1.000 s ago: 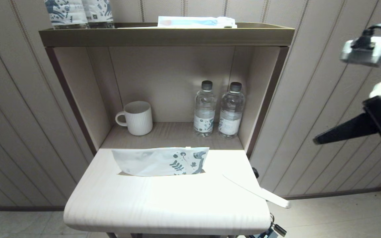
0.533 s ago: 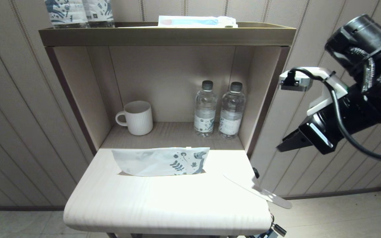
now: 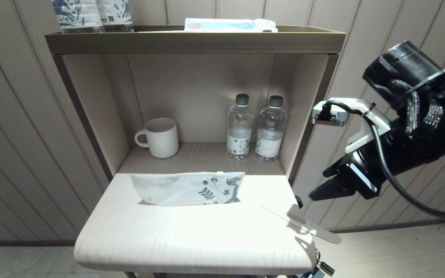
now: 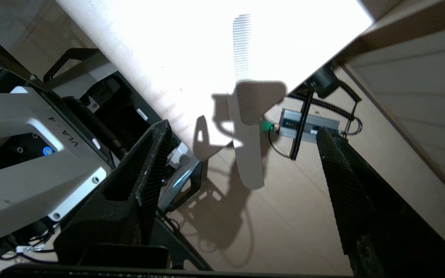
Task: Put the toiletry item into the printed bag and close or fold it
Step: Pick up the storage bag
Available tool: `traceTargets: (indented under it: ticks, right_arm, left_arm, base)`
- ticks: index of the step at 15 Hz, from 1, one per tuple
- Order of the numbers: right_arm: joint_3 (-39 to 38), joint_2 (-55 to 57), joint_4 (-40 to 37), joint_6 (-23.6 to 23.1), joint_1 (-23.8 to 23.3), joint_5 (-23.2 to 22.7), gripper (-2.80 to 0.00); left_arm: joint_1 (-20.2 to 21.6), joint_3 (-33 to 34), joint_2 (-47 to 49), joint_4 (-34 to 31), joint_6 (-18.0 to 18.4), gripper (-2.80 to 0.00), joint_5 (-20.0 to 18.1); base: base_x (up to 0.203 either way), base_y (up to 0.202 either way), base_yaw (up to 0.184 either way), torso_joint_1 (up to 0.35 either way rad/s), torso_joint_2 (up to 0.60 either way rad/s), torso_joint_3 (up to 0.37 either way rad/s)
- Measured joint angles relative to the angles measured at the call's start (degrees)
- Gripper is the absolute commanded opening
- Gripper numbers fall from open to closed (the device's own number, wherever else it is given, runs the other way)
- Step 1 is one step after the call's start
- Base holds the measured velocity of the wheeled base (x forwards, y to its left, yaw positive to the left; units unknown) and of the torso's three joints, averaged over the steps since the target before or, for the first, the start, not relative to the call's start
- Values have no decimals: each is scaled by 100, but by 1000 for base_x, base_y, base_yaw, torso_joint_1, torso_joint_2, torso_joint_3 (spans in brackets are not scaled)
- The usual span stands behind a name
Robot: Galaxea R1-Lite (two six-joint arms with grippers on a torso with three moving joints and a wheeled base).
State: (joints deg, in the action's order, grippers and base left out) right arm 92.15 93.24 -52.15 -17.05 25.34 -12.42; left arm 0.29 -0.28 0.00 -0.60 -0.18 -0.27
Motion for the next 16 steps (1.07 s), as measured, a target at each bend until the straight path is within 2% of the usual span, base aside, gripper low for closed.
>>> traceTargets:
  ticks: [3, 7, 11, 16]
  right_arm:
    - [-417, -24, 957, -439, 9, -297, 0]
    - [-244, 557, 1704, -1025, 48, -1022, 0]
    - [238, 1334, 1807, -1089, 115, -1815, 0]
    - [701, 2058, 1868, -1091, 231, -2115, 0]
  left_arm:
    - [0, -2, 0, 8, 0, -280, 0]
    - [-7, -7, 0, -9, 0, -280, 2]
    - [-7, -7, 0, -15, 5, -280, 2]
    - [-2, -7, 0, -15, 2, -280, 0]
  base:
    - [0, 0, 0, 0, 0, 0]
    - [0, 0, 0, 0, 0, 0]
    - [0, 0, 0, 0, 0, 0]
    - [0, 0, 0, 0, 0, 0]
